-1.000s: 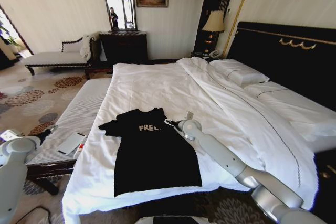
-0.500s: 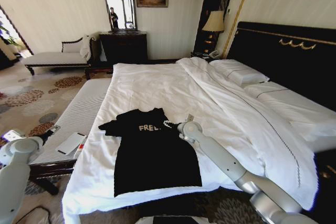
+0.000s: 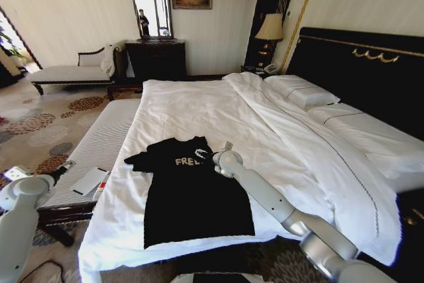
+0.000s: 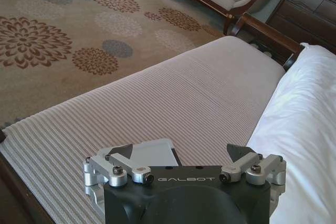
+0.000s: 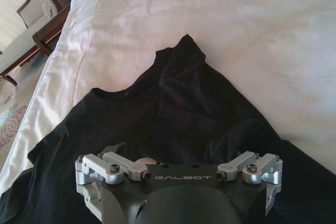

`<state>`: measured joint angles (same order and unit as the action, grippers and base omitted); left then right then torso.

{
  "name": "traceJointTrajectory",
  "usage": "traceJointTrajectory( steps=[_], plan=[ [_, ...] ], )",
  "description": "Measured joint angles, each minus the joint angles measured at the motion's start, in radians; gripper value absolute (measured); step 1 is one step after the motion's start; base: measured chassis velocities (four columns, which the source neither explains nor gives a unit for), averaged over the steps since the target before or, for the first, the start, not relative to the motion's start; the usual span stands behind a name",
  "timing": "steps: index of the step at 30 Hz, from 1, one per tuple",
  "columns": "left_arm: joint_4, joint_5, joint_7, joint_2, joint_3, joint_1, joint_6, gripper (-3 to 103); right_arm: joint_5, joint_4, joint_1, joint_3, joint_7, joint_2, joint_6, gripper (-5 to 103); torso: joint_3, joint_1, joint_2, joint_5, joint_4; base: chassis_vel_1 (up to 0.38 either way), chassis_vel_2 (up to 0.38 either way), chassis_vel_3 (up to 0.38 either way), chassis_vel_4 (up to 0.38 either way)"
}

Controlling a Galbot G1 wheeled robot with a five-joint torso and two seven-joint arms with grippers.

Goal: Fold the clothes on the bed.

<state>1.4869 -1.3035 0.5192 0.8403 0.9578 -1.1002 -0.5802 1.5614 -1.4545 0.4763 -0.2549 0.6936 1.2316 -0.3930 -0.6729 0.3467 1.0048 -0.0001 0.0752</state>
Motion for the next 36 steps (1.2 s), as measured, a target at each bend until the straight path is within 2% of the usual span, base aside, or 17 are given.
traceJointTrajectory(
  steps=[9, 16, 19, 20, 22, 25, 26, 28, 31, 34, 35, 36],
  plan=[
    [0.0, 0.002, 0.0, 0.0, -0.002, 0.001, 0.0, 100, -0.029, 0.005, 0.011, 0.02, -0.006, -0.045, -0.004, 100, 0.0, 0.0, 0.0, 0.0001, 0.0003, 0.0, 0.0, 0.0, 0.0],
    [0.011, 0.002, 0.004, 0.001, -0.007, 0.002, 0.0, 100, -0.025, 0.016, 0.015, 0.034, -0.005, -0.031, -0.004, 102, 0.0, 0.0, 0.0, 0.0001, -0.0001, 0.0, 0.0, 0.0, 0.0],
    [0.013, 0.001, 0.005, -0.005, -0.005, -0.001, 0.0, 100, -0.027, 0.016, 0.018, 0.034, -0.005, -0.025, -0.005, 93, 0.0, 0.0, 0.0, 0.0001, -0.0001, 0.0, 0.0, 0.0, 0.0],
    [0.013, 0.001, 0.005, -0.007, -0.003, -0.003, 0.0, 100, -0.03, 0.018, 0.018, 0.034, -0.005, -0.024, -0.005, 93, 0.0, 0.0, 0.0, 0.0001, 0.0, 0.0, 0.0, 0.0, 0.0],
    [0.013, 0.0, 0.005, -0.01, 0.001, -0.008, 0.0, 100, -0.039, 0.027, 0.018, 0.033, -0.005, -0.025, -0.008, 82, 0.0, 0.0, 0.0, 0.0001, -0.0001, 0.0, 0.0, 0.0, 0.0],
    [0.013, -0.001, 0.005, -0.01, 0.003, -0.011, 0.0, 100, -0.043, 0.033, 0.018, 0.033, -0.007, -0.029, -0.01, 77, 0.0, 0.0, 0.0, 0.0001, -0.0001, 0.0, 0.0, 0.0, 0.0],
    [0.013, -0.001, 0.005, -0.01, 0.003, -0.012, 0.0, 100, -0.047, 0.037, 0.016, 0.032, -0.01, -0.033, -0.011, 65, 0.0, 0.0, 0.0, 0.0001, 0.0001, 0.0, 0.0, 0.0, 0.0],
    [0.013, -0.001, 0.005, -0.009, 0.004, -0.013, 0.0, 100, -0.05, 0.04, 0.015, 0.032, -0.012, -0.035, -0.011, 65, 0.0, 0.0, 0.0, 0.0001, 0.0002, 0.0, 0.0, 0.0, 0.0],
    [0.014, 0.0, 0.005, -0.008, 0.004, -0.013, 0.001, 100, -0.061, 0.049, 0.011, 0.031, -0.02, -0.04, -0.012, 49, 0.0, 0.0, 0.0, 0.0001, 0.0001, 0.0, 0.0, 0.0, 0.0],
    [0.015, 0.0, 0.005, -0.008, 0.003, -0.013, 0.001, 100, -0.071, 0.054, 0.01, 0.031, -0.028, -0.042, -0.011, 44, 0.0, 0.0, 0.0, 0.0001, 0.0001, 0.0, 0.0, 0.0, 0.0],
    [0.015, 0.0, 0.005, -0.008, 0.003, -0.013, 0.001, 100, -0.081, 0.06, 0.01, 0.031, -0.036, -0.043, -0.01, 32, 0.0, 0.0, 0.0, 0.0001, 0.0001, 0.0, 0.0, 0.0, 0.0],
    [0.015, 0.0, 0.005, -0.008, 0.003, -0.013, 0.001, 100, -0.084, 0.061, 0.01, 0.031, -0.038, -0.044, -0.009, 32, 0.0, 0.0, 0.0, 0.0001, 0.0001, 0.0, 0.0, 0.0, 0.0]
  ],
)
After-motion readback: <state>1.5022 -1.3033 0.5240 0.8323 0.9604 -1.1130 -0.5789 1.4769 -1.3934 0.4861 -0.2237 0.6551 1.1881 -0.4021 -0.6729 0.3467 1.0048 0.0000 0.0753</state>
